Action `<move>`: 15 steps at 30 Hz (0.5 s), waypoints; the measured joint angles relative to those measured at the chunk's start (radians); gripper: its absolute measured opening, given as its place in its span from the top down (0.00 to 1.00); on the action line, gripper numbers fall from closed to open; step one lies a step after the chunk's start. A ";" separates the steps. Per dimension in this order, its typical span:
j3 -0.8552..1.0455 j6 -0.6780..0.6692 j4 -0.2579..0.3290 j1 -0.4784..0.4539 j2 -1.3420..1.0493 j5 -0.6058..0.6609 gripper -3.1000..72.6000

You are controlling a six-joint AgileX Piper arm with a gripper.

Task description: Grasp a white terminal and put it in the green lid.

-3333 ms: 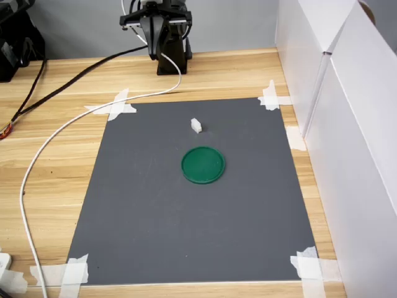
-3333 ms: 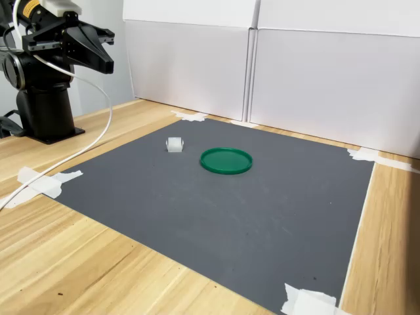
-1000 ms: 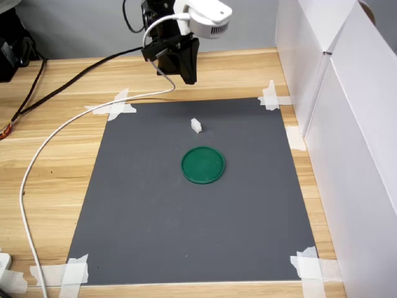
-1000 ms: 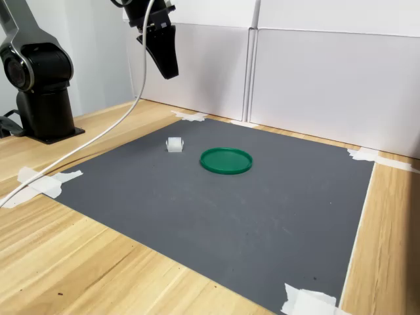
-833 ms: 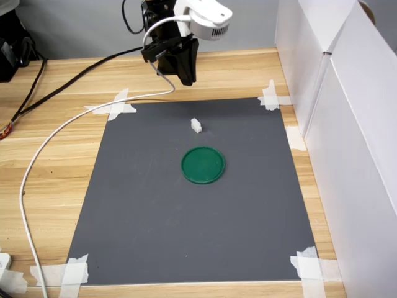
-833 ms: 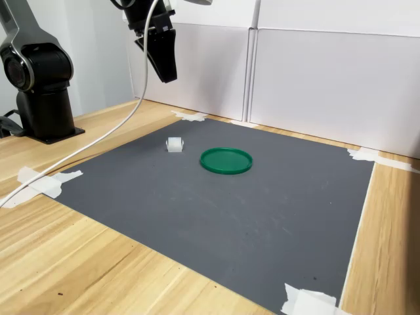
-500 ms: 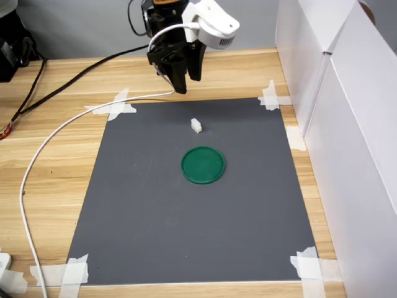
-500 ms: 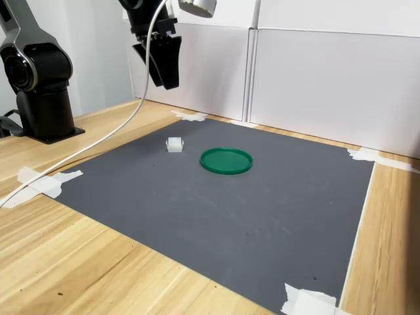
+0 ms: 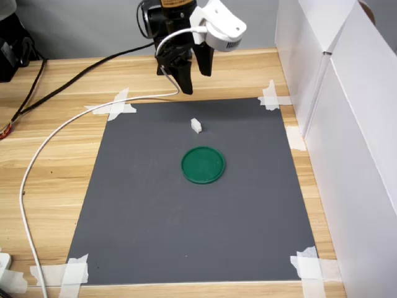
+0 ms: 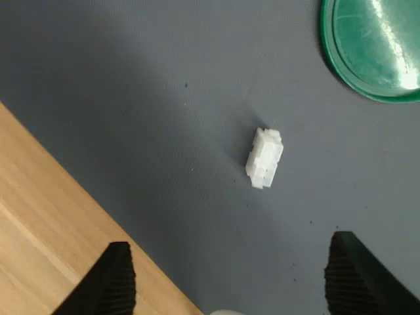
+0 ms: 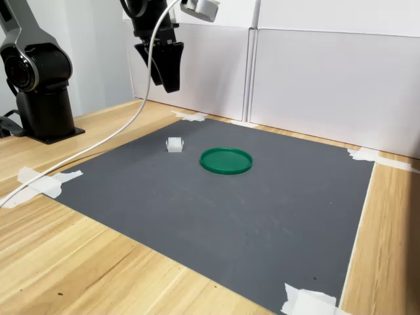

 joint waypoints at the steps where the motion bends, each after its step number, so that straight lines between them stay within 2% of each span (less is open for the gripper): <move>1: 0.000 0.007 0.000 0.000 0.010 -0.003 0.02; 10: 0.000 0.100 -0.048 0.000 0.102 -0.053 0.02; 15: 0.000 0.113 -0.057 0.000 0.142 -0.055 0.02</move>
